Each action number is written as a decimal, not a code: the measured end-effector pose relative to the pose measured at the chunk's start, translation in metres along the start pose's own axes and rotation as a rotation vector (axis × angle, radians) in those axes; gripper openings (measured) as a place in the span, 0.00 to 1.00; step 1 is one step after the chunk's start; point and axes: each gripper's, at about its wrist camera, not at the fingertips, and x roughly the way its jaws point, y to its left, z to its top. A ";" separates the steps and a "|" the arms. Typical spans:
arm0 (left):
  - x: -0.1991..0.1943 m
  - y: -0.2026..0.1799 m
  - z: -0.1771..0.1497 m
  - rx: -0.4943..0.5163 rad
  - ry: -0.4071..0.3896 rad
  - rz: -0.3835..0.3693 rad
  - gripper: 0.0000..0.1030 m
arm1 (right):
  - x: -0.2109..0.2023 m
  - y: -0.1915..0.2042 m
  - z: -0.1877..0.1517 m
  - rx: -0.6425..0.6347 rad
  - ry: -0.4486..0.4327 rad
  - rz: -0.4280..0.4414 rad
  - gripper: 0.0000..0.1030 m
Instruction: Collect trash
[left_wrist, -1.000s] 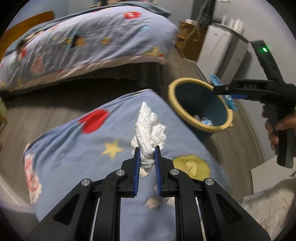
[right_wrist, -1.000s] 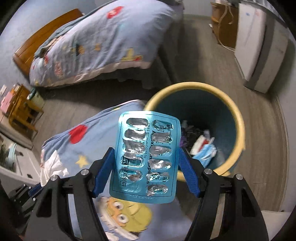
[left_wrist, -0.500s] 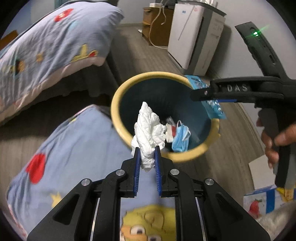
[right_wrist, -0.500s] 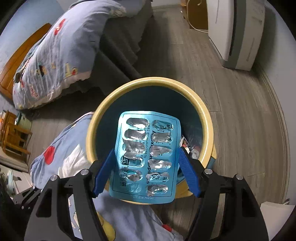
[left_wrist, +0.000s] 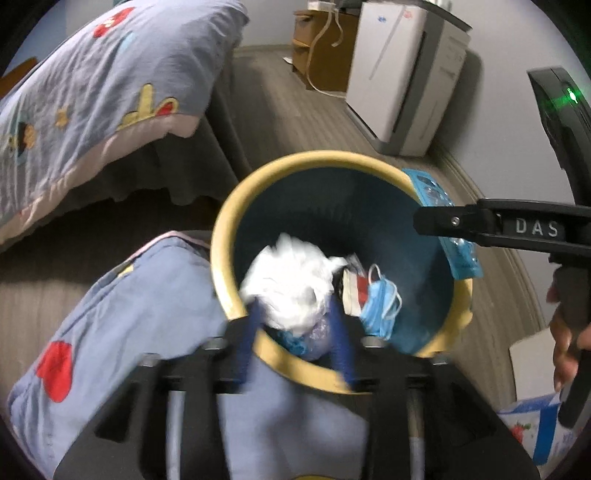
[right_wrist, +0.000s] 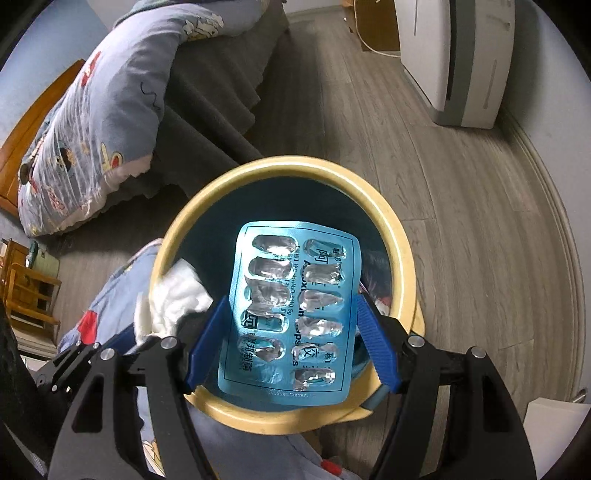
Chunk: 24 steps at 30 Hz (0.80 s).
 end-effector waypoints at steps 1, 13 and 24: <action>-0.002 0.002 -0.001 -0.006 -0.016 0.004 0.62 | 0.000 0.001 0.001 -0.003 -0.004 0.002 0.67; -0.013 0.017 -0.025 -0.004 -0.016 0.026 0.66 | 0.001 0.025 0.002 -0.060 -0.028 0.019 0.79; -0.048 0.002 -0.039 0.038 -0.050 0.010 0.73 | -0.046 0.023 -0.008 -0.186 -0.076 -0.060 0.83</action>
